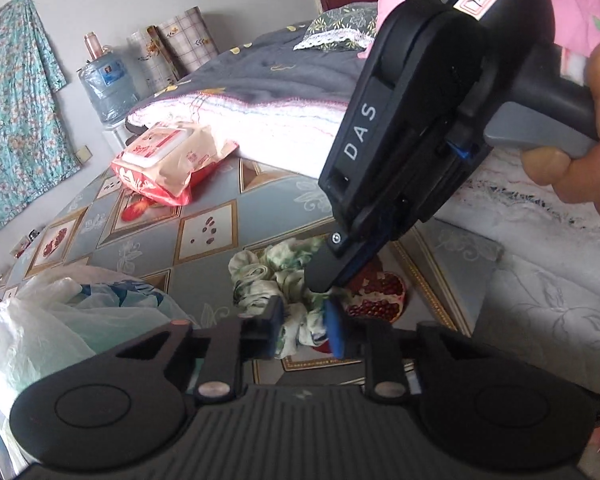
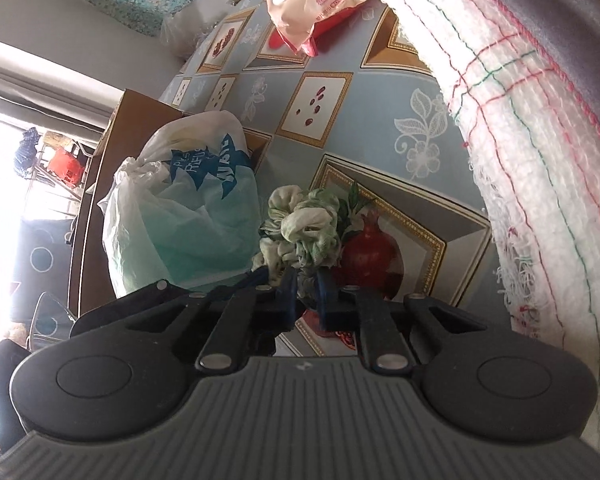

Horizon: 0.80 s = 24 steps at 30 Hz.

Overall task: Organize soft objects
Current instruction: 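Grasp the green scrunchie with the right gripper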

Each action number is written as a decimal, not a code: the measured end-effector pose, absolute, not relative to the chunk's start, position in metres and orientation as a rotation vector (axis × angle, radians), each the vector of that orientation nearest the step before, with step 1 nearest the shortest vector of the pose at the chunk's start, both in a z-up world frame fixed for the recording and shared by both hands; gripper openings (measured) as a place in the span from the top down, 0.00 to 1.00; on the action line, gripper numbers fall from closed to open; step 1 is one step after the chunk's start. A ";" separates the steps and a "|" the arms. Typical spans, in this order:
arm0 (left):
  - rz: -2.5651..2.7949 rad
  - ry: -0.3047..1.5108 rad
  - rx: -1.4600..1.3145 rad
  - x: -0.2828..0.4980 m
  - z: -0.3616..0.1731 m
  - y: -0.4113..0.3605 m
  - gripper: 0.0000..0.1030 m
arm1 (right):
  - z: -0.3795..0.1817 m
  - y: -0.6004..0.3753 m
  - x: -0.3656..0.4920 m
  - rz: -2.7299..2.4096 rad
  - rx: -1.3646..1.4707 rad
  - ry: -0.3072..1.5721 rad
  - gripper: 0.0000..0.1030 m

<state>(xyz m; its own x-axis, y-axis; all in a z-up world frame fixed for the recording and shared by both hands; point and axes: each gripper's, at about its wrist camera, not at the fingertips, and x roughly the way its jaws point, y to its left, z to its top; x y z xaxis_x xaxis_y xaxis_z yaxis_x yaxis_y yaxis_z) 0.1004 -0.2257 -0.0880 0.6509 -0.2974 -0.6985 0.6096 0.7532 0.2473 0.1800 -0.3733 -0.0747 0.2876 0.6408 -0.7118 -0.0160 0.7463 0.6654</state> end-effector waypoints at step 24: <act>-0.488 0.716 0.442 0.103 -0.087 -0.216 0.58 | -0.063 -0.349 0.186 0.372 0.356 1.145 0.59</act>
